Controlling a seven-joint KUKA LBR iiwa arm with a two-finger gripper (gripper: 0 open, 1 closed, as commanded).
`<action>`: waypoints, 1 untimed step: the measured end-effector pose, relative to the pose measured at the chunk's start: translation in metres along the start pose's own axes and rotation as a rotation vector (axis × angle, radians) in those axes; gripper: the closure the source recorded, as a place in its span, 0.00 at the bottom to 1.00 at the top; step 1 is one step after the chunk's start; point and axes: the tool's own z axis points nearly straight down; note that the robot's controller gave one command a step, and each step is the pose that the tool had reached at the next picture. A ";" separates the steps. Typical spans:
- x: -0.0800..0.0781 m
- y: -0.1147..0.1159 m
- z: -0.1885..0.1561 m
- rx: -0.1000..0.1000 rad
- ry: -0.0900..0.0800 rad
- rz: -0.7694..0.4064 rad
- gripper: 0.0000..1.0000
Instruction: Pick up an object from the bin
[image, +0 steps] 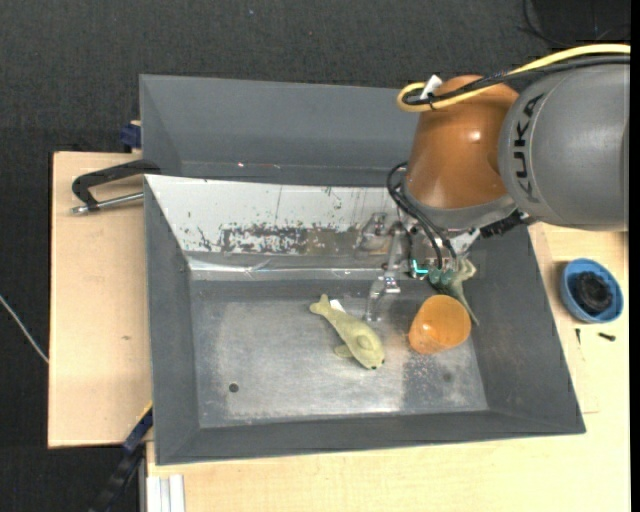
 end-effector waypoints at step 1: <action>0.037 0.043 0.081 -0.003 -0.014 0.123 0.00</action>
Offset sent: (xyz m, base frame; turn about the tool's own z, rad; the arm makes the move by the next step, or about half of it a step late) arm -0.0393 0.0401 -0.0821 0.1247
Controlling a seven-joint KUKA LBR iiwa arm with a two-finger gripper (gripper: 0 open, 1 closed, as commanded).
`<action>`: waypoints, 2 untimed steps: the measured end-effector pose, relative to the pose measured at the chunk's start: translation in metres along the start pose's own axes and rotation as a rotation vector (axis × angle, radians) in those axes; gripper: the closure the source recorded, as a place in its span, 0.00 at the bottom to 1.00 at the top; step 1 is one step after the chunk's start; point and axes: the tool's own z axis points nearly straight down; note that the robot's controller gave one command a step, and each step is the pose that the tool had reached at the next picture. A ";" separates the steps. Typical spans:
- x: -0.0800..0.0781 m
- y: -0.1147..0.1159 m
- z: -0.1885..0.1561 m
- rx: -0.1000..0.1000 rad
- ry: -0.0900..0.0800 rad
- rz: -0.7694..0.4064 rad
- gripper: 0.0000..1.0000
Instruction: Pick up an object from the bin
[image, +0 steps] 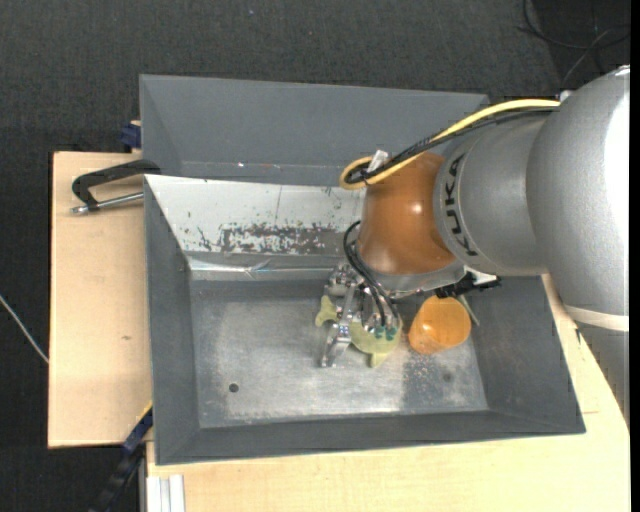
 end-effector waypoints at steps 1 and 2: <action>-0.001 -0.026 -0.031 0.002 0.000 0.154 0.00; 0.002 -0.021 -0.044 0.002 0.001 0.363 0.00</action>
Offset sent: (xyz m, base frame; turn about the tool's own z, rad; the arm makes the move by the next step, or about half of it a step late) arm -0.0046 -0.0268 0.0289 0.1544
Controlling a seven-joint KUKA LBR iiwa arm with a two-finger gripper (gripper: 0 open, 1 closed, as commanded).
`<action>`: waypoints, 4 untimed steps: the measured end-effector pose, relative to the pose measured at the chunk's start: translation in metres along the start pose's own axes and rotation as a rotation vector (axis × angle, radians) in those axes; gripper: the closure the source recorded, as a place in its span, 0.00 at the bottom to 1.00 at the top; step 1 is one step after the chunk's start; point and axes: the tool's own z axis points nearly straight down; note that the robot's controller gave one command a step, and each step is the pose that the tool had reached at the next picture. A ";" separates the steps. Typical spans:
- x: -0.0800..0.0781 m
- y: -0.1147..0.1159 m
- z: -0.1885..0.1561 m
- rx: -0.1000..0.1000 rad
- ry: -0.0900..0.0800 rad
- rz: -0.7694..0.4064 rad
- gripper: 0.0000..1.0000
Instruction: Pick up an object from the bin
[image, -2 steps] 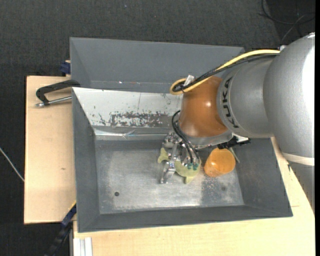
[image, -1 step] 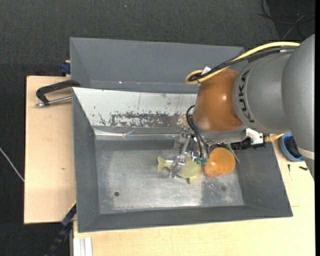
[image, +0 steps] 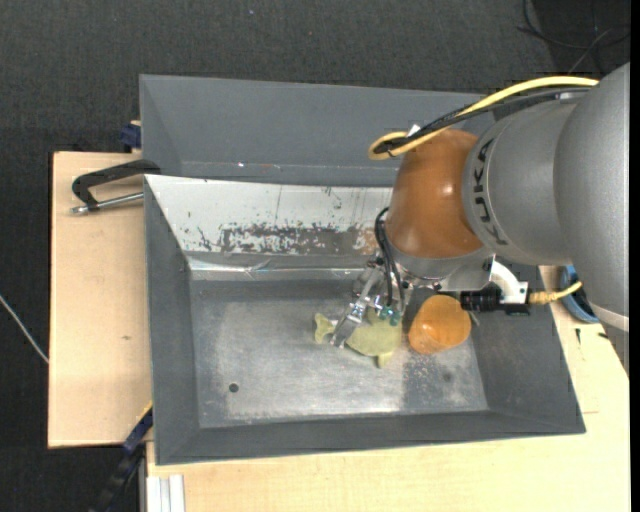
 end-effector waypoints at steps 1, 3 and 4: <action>-0.002 -0.007 0.042 0.001 0.003 0.210 0.00; -0.002 -0.005 0.040 0.001 0.004 0.207 1.00; -0.003 -0.003 0.022 0.000 0.000 0.205 1.00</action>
Offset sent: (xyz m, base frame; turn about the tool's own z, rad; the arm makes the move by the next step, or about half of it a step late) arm -0.0030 -0.0080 -0.0450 0.2121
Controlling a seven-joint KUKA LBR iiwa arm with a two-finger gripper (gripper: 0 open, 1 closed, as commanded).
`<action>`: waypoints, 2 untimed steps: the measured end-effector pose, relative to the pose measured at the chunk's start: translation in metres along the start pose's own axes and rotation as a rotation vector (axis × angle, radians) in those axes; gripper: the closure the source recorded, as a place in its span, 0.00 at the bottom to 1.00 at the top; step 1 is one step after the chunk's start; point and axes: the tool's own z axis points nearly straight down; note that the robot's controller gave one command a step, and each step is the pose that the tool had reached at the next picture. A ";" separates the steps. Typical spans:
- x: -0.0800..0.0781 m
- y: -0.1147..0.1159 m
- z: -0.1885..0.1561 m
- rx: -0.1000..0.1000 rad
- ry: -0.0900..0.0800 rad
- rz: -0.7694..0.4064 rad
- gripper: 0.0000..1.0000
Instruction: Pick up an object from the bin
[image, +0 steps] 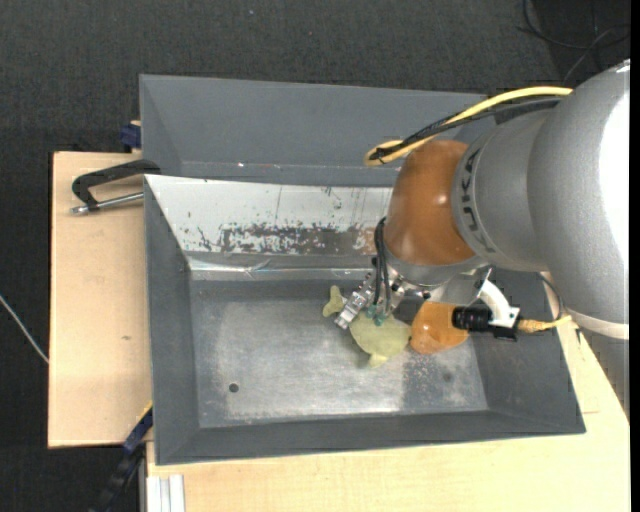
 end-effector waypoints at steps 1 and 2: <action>-0.001 0.002 -0.037 -0.001 -0.002 -0.002 1.00; -0.003 0.005 -0.095 -0.003 -0.004 -0.005 1.00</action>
Offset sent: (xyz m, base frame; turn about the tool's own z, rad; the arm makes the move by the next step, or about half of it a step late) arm 0.0000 0.0000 0.0343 0.0000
